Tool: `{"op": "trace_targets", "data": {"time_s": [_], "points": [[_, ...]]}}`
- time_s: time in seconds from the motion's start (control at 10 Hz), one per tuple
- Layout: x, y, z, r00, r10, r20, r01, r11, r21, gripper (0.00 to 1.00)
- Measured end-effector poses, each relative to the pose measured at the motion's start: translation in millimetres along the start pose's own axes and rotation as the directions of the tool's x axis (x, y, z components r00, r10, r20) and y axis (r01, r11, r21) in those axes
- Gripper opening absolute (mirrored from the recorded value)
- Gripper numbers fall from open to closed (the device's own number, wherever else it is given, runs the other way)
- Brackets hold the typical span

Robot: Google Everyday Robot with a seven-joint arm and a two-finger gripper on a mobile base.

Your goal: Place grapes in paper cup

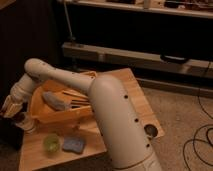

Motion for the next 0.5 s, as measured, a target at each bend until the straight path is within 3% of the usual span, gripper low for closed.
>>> {"op": "trace_targets", "data": {"time_s": [0.5], "points": [[4.7, -2.7, 3.0, 0.999, 0.019, -0.036, -0.018, 1.000, 0.021, 0.58]]}}
